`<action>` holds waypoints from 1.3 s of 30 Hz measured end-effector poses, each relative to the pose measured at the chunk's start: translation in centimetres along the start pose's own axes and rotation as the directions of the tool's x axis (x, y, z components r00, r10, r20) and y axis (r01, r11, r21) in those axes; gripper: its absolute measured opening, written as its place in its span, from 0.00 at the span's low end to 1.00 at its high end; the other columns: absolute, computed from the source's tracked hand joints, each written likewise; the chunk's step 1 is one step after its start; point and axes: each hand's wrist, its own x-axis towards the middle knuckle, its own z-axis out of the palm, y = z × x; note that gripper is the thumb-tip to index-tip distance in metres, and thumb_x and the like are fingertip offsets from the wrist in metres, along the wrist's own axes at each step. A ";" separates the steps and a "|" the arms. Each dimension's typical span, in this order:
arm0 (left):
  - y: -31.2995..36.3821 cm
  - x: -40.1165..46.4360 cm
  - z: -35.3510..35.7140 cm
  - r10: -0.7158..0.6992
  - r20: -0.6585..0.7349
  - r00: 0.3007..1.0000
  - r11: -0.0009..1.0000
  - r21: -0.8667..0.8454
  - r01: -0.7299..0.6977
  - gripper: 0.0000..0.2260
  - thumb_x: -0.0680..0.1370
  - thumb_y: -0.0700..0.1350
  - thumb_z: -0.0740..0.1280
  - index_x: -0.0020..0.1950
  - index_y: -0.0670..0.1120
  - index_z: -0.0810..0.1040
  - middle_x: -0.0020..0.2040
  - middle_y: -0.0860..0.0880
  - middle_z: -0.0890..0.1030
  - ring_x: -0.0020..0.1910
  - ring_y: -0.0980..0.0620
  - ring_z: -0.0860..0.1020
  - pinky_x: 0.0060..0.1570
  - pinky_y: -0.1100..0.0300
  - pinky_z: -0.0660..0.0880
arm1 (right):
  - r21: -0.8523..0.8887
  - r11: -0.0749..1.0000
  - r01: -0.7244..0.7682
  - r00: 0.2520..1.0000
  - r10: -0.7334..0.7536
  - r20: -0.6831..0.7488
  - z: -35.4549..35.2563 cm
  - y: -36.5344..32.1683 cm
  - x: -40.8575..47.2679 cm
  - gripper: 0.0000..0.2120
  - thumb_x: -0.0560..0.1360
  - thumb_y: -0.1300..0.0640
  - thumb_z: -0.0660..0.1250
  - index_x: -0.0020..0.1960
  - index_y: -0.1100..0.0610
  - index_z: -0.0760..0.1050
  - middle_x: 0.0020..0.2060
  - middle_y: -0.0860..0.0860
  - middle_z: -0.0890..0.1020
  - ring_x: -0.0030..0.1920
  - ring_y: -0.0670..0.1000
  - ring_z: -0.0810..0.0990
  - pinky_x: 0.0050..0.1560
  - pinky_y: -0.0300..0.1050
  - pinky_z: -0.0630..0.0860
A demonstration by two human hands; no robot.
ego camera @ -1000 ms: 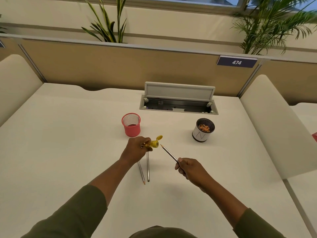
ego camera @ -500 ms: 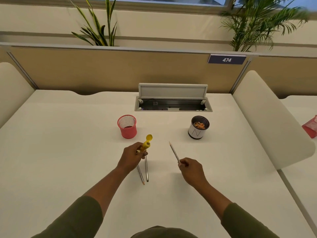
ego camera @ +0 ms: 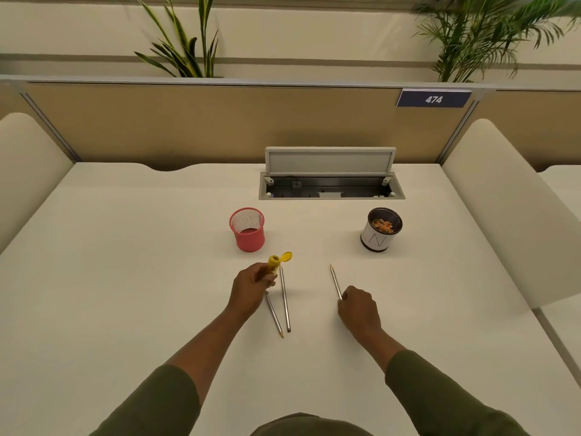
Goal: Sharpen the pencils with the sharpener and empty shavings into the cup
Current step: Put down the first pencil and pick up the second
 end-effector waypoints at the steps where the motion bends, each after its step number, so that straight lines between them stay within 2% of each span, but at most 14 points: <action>1: -0.1 0.1 -0.1 -0.019 0.004 1.000 0.999 -0.028 0.019 0.08 0.77 0.34 0.65 0.52 0.46 0.78 0.46 0.45 0.84 0.43 0.47 0.83 0.40 0.61 0.75 | -0.033 0.999 0.002 1.000 -0.002 -0.002 0.1 0.0 0.0 0.07 0.76 0.56 0.61 0.49 0.59 0.74 0.45 0.54 0.80 0.45 0.55 0.78 0.45 0.46 0.76; 3: -0.3 0.4 -0.3 -0.046 0.022 0.999 0.997 -0.063 0.047 0.07 0.77 0.34 0.65 0.53 0.43 0.77 0.47 0.43 0.83 0.44 0.47 0.83 0.38 0.65 0.76 | -0.198 0.980 0.029 0.998 -0.041 -0.056 0.3 -0.5 -0.1 0.10 0.77 0.51 0.61 0.51 0.57 0.73 0.46 0.52 0.79 0.48 0.55 0.78 0.46 0.48 0.73; 6: -0.7 0.9 -0.4 -0.063 0.045 0.997 0.993 -0.093 0.067 0.07 0.77 0.35 0.66 0.52 0.44 0.76 0.48 0.43 0.84 0.44 0.48 0.84 0.40 0.60 0.77 | -0.379 0.913 0.153 0.972 -0.209 -0.111 0.6 -2.6 -0.4 0.12 0.77 0.50 0.61 0.52 0.57 0.76 0.45 0.53 0.81 0.47 0.56 0.78 0.44 0.49 0.70; 8: -1.2 1.3 -0.6 -0.055 0.047 0.997 0.993 -0.098 0.059 0.08 0.76 0.36 0.67 0.50 0.48 0.76 0.48 0.43 0.84 0.44 0.48 0.84 0.41 0.56 0.78 | -0.333 0.909 0.251 0.960 -0.279 -0.037 1.4 -4.6 -0.1 0.13 0.78 0.49 0.59 0.55 0.56 0.75 0.49 0.53 0.81 0.50 0.57 0.78 0.48 0.50 0.71; 11: -1.9 1.9 -0.8 -0.034 0.067 0.997 0.998 -0.049 0.037 0.09 0.74 0.37 0.70 0.49 0.51 0.77 0.46 0.46 0.85 0.45 0.49 0.84 0.45 0.54 0.79 | -0.201 0.936 0.290 0.957 -0.287 0.042 2.7 -7.6 0.4 0.15 0.78 0.47 0.60 0.56 0.56 0.74 0.50 0.54 0.80 0.52 0.56 0.78 0.51 0.49 0.74; 14: -2.3 2.4 -1.2 -0.024 0.077 0.997 1.000 -0.017 0.025 0.10 0.72 0.39 0.73 0.49 0.50 0.79 0.45 0.49 0.85 0.46 0.52 0.83 0.49 0.55 0.80 | -0.115 0.965 0.236 0.970 -0.227 0.086 3.8 -9.9 0.8 0.17 0.76 0.44 0.62 0.54 0.57 0.74 0.48 0.53 0.80 0.50 0.55 0.79 0.47 0.47 0.75; 18: -2.2 2.7 -1.6 0.023 0.065 0.998 0.996 0.081 -0.028 0.11 0.70 0.42 0.75 0.50 0.48 0.79 0.45 0.51 0.84 0.46 0.58 0.81 0.45 0.68 0.75 | -0.104 0.984 0.145 0.980 -0.128 0.151 4.5 -11.1 1.5 0.14 0.76 0.47 0.64 0.53 0.58 0.75 0.48 0.54 0.80 0.48 0.55 0.79 0.43 0.45 0.73; 21: -2.6 3.1 -2.0 0.031 0.063 0.998 0.994 0.101 -0.038 0.12 0.69 0.43 0.76 0.50 0.48 0.79 0.45 0.52 0.83 0.46 0.57 0.81 0.47 0.65 0.77 | -0.066 0.994 0.090 0.980 -0.077 0.182 4.4 -11.2 1.9 0.09 0.76 0.54 0.62 0.50 0.59 0.75 0.48 0.55 0.80 0.47 0.56 0.79 0.41 0.44 0.73; 24: -2.4 3.4 -2.1 0.023 0.046 0.999 0.997 0.079 -0.027 0.12 0.69 0.43 0.76 0.50 0.49 0.79 0.46 0.52 0.83 0.46 0.54 0.82 0.45 0.59 0.79 | 0.034 0.996 0.077 0.979 -0.082 0.186 3.5 -10.5 1.7 0.09 0.77 0.55 0.59 0.51 0.60 0.72 0.48 0.57 0.80 0.47 0.57 0.79 0.40 0.44 0.70; 27: -1.7 3.1 -2.0 -0.010 0.039 0.999 1.000 0.000 0.010 0.11 0.71 0.40 0.74 0.52 0.48 0.78 0.47 0.47 0.82 0.39 0.48 0.84 0.39 0.57 0.80 | 0.252 0.965 0.069 0.975 -0.119 0.190 1.7 -8.9 0.9 0.06 0.79 0.53 0.55 0.51 0.55 0.67 0.41 0.57 0.80 0.39 0.57 0.79 0.36 0.46 0.73; 30: -1.0 2.6 -1.7 -0.044 0.059 0.997 0.997 -0.059 0.048 0.11 0.74 0.37 0.70 0.53 0.48 0.77 0.49 0.45 0.80 0.35 0.45 0.84 0.34 0.56 0.78 | 0.360 0.924 0.127 0.980 -0.174 0.099 -0.7 -6.9 -0.5 0.05 0.81 0.50 0.56 0.53 0.48 0.70 0.28 0.50 0.75 0.29 0.49 0.74 0.32 0.43 0.70; 33: 0.1 2.3 -1.3 -0.051 0.041 0.998 0.994 -0.099 0.054 0.11 0.74 0.34 0.69 0.53 0.46 0.78 0.48 0.44 0.79 0.36 0.44 0.84 0.34 0.55 0.78 | 0.361 0.918 0.166 0.984 -0.178 -0.001 -2.8 -4.7 -1.7 0.07 0.81 0.52 0.57 0.52 0.49 0.74 0.28 0.47 0.74 0.28 0.46 0.71 0.30 0.36 0.67; 36: 1.2 1.8 -0.6 -0.028 0.039 0.999 0.997 -0.069 0.030 0.11 0.74 0.33 0.68 0.53 0.46 0.80 0.45 0.46 0.80 0.35 0.48 0.82 0.33 0.57 0.77 | 0.305 0.927 0.219 0.973 -0.231 0.001 -4.6 -2.6 -2.7 0.09 0.80 0.56 0.57 0.54 0.51 0.76 0.35 0.47 0.77 0.35 0.48 0.75 0.34 0.40 0.71; 39: 2.3 1.3 0.2 0.003 0.052 0.999 0.999 -0.034 -0.001 0.11 0.74 0.33 0.68 0.52 0.47 0.80 0.42 0.48 0.80 0.35 0.50 0.80 0.32 0.58 0.75 | 0.035 0.928 0.371 0.928 -0.369 -0.059 -6.3 -1.2 -3.5 0.13 0.81 0.49 0.56 0.64 0.46 0.73 0.40 0.49 0.80 0.42 0.52 0.78 0.39 0.45 0.72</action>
